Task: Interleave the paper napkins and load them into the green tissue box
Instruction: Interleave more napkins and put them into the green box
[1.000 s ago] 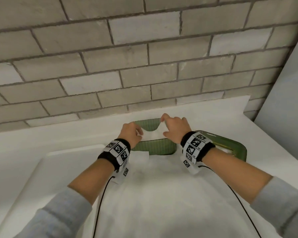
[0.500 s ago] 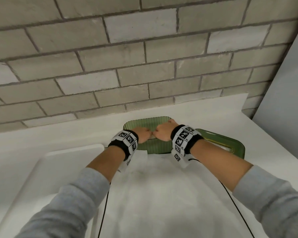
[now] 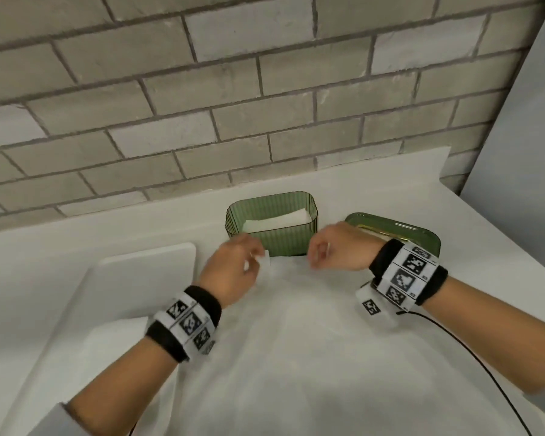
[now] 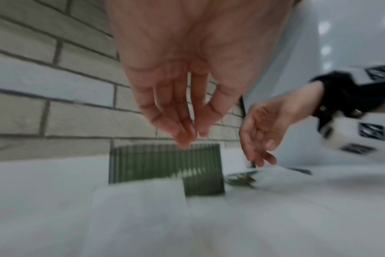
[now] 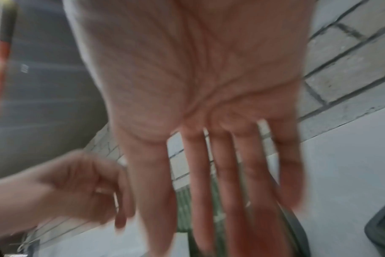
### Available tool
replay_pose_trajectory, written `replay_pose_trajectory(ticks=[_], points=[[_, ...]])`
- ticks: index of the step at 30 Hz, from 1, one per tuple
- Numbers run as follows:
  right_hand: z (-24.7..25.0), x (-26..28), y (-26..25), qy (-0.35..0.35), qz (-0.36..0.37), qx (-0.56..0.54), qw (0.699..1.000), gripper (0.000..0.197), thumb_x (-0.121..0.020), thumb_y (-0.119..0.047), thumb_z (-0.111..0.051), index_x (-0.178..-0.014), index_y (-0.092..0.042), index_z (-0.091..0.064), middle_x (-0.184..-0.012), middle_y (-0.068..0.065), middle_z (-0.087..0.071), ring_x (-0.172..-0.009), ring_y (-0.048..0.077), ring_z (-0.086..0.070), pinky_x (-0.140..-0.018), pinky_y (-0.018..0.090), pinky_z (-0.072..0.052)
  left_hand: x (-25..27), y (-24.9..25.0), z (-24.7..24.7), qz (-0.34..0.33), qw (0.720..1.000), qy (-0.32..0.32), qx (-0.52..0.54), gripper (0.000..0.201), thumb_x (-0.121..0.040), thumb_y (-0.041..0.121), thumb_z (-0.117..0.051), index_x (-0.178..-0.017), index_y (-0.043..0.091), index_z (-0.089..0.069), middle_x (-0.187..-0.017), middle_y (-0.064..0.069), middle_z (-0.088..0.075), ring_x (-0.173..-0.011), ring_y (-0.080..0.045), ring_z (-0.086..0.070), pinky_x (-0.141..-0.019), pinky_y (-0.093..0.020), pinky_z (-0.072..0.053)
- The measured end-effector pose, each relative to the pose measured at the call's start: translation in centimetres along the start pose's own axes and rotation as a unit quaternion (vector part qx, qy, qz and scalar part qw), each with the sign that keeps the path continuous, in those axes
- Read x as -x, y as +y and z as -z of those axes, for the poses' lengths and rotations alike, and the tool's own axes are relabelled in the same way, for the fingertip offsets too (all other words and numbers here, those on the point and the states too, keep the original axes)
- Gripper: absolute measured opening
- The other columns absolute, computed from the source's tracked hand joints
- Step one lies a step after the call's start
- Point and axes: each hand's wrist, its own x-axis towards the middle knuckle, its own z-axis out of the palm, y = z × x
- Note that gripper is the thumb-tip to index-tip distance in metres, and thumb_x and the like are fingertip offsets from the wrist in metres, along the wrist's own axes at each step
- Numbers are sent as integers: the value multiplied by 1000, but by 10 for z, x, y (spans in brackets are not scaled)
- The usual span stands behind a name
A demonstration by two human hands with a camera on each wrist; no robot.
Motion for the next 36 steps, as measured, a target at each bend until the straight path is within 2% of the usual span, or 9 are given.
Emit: replay_pose_trajectory(ticks=[5, 10, 15, 19, 23, 27, 30, 33, 36], points=[[-28, 17, 1, -161, -44, 203, 965, 66, -73, -11, -78, -133, -27, -52, -130, 2, -51, -115, 25, -53, -92, 36, -49, 32, 10, -39, 100, 960, -257, -52, 75, -86, 40, -72, -148, 19, -36, -138, -9, -41, -129, -28, -43, -105, -35, -40], [-31, 23, 7, -159, 20, 308, 938, 85, -61, -7, -82, -130, -37, -42, -133, 1, -40, -119, 28, -41, -81, 37, -34, 14, 19, -45, 63, 936, -320, -134, 111, -71, 35, -85, -155, 41, -13, -160, -6, -11, -141, -35, -20, -112, -52, -34], [-25, 19, 5, -151, 50, 340, 927, 68, -51, -19, -91, -110, -26, -57, -122, -1, -46, -114, 24, -41, -82, 37, -32, -4, 28, -48, 60, 925, -321, -194, 107, -58, 37, -93, -144, 20, -32, -146, -1, -27, -136, -26, -29, -109, -46, -36], [-27, 23, 5, -112, 75, 362, 923, 49, -62, -21, -85, -107, -21, -65, -118, 0, -53, -113, 22, -43, -91, 39, -31, 3, 29, -45, 66, 941, -273, -188, 96, -62, 37, -91, -143, 16, -43, -143, -3, -32, -132, -26, -33, -108, -41, -35], [-12, 45, 11, 11, 62, 254, 965, 15, -75, -25, -73, -90, -25, -71, -102, -7, -65, -102, 18, -54, -97, 35, -35, 32, 28, -30, 64, 979, -163, -106, 26, -80, 29, -77, -101, 22, -63, -109, 0, -63, -109, -25, -59, -81, -30, -41], [18, 81, 4, 165, 60, 5, 984, 9, -73, -26, -82, -78, -27, -73, -79, -16, -71, -82, 3, -62, -81, 24, -44, 60, 32, -4, 103, 987, 35, 121, 30, -69, 19, -88, -86, 25, -64, -75, 9, -68, -74, -7, -64, -61, -18, -46], [28, 113, -18, 272, 68, -202, 938, 10, -72, -18, -84, -76, -21, -76, -79, -11, -75, -79, 2, -69, -78, 17, -50, 75, 47, 13, 156, 915, 139, 346, 51, -62, 2, -91, -99, 23, -63, -79, 8, -76, -69, -8, -71, -61, -23, -58], [24, 134, -36, 305, 101, -394, 861, 11, -72, -11, -79, -81, -5, -75, -82, 7, -76, -76, 20, -73, -70, 26, -56, 80, 52, 15, 182, 835, 181, 487, 55, -58, 3, -89, -107, 11, -65, -85, -10, -79, -78, -30, -76, -69, -42, -61], [10, 137, -47, 322, 95, -552, 763, 20, -72, -5, -73, -90, 3, -71, -90, 16, -75, -77, 24, -73, -67, 26, -58, 86, 56, 13, 170, 803, 206, 533, 37, -53, 14, -93, -87, 15, -78, -80, -9, -78, -72, -26, -75, -65, -34, -58]])
